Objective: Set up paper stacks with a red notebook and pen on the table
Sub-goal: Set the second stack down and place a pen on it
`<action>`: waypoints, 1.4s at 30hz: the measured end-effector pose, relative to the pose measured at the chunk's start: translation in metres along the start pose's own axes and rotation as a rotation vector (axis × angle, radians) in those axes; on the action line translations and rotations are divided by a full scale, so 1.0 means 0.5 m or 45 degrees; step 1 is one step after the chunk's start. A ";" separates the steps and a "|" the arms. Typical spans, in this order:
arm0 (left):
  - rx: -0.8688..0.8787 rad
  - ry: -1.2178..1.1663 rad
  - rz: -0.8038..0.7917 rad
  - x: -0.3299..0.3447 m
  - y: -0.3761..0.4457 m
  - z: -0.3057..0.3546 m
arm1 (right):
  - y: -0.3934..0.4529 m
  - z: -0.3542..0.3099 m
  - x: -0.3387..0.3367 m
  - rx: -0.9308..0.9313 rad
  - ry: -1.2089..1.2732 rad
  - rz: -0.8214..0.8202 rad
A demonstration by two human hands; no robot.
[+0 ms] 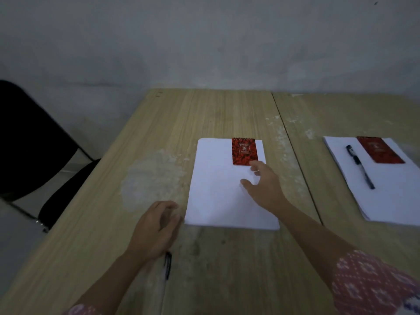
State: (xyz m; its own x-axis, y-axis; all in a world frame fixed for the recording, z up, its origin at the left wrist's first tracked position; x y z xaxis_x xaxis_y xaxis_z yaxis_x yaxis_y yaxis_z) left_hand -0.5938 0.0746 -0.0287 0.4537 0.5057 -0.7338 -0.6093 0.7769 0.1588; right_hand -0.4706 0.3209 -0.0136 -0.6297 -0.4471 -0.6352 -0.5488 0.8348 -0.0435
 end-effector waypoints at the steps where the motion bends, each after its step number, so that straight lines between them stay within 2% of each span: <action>1: -0.018 0.003 0.005 -0.003 -0.032 0.004 | -0.044 -0.006 0.004 -0.028 -0.010 -0.044; 10: -0.261 0.126 0.099 -0.014 -0.241 0.027 | -0.300 -0.032 0.016 -0.170 0.098 -0.146; 13: -0.382 0.185 0.138 -0.021 -0.290 0.026 | -0.345 -0.034 0.015 -0.185 0.107 -0.197; 16: -0.463 0.234 0.045 -0.004 -0.318 0.029 | -0.366 -0.030 0.004 -0.179 0.092 -0.228; 20: -0.434 0.248 0.075 0.015 -0.327 0.066 | -0.380 -0.006 -0.026 -0.172 0.061 -0.252; 29: -0.146 -0.063 0.191 0.104 -0.153 0.212 | -0.274 0.065 -0.100 -0.179 -0.052 -0.200; 36: -0.160 -0.062 0.214 0.151 0.020 0.205 | -0.114 0.116 -0.099 -0.132 -0.261 -0.108; 42: -0.215 0.023 0.199 0.174 0.129 0.158 | -0.044 0.154 -0.074 -0.154 -0.449 0.012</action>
State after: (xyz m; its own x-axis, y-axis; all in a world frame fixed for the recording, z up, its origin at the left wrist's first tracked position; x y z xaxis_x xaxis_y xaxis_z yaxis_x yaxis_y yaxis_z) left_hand -0.5421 0.1985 -0.0300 0.3347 0.6068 -0.7209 -0.7718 0.6155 0.1597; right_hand -0.3928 0.3435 -0.0484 -0.4189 -0.2837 -0.8626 -0.6178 0.7852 0.0418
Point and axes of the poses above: each hand's wrist, its own y-axis towards the middle knuckle, its own x-axis out of the palm, z = x × y, the point moved 10 cm from there along y, towards the middle knuckle, and after that the axes turned 11 degrees about x, right-handed, at the moved point
